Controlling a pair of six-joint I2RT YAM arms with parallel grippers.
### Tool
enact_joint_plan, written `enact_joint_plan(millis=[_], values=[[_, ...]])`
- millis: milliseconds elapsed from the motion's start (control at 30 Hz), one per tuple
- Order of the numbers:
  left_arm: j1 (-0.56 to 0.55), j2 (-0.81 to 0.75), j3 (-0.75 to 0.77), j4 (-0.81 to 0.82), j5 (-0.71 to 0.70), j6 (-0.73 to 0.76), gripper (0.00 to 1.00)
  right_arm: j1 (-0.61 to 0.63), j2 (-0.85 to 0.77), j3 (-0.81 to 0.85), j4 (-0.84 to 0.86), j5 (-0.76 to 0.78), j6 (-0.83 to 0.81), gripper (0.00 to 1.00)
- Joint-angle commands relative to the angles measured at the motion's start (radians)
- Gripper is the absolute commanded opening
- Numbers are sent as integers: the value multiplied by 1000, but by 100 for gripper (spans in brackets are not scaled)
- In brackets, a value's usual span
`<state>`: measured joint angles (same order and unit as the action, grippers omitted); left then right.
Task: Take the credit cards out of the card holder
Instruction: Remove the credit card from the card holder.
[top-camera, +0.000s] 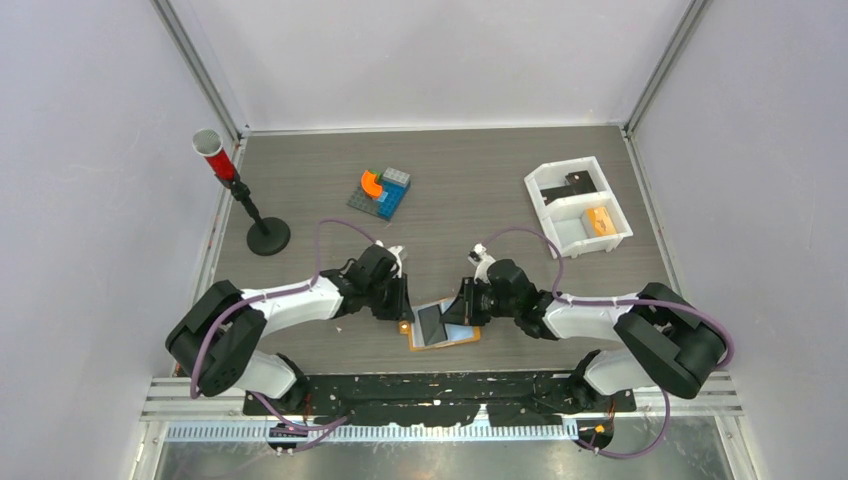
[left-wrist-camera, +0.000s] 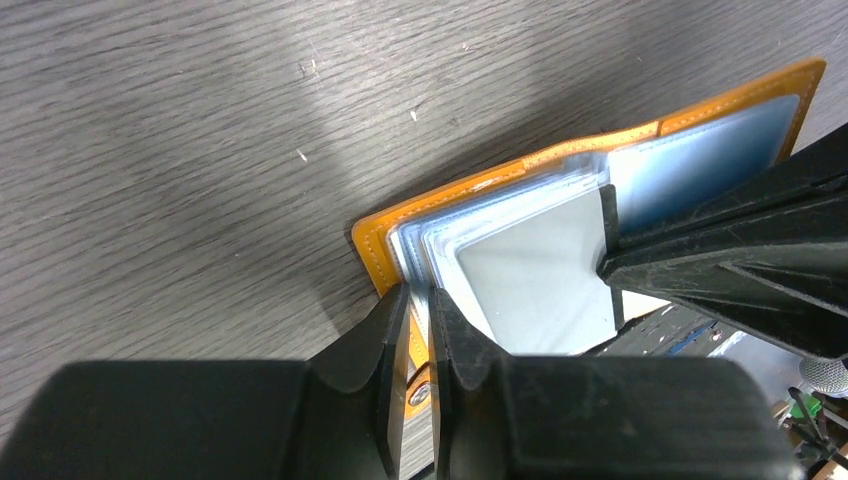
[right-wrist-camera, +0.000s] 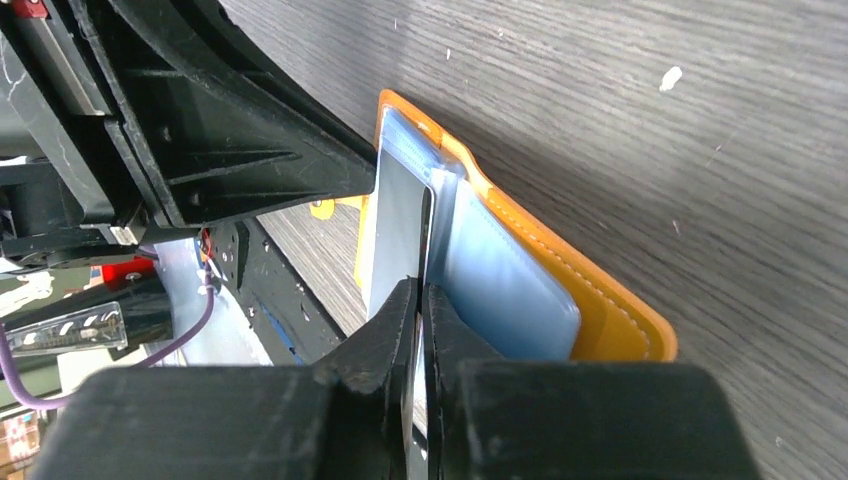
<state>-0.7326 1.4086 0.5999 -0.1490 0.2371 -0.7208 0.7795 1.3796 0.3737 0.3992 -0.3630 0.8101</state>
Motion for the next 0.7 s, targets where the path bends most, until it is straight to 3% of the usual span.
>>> enact_joint_plan(millis=[0, 167, 267, 400, 600, 667], values=[[-1, 31, 27, -11, -7, 28, 15, -16, -39, -23, 65, -43, 24, 11], [-1, 45, 32, -6, -1, 24, 15, -37, -29, -54, 145, -79, 66, 6], [-1, 44, 34, -1, 2, 21, 15, -43, -18, -74, 188, -92, 91, 16], [-1, 44, 30, 10, 8, 12, 15, -44, 0, -88, 228, -100, 113, 6], [-1, 46, 29, 16, 14, 11, 15, -50, 2, -95, 226, -90, 124, 5], [-1, 46, 29, 14, 14, 12, 15, -50, -16, -85, 169, -67, 108, 10]])
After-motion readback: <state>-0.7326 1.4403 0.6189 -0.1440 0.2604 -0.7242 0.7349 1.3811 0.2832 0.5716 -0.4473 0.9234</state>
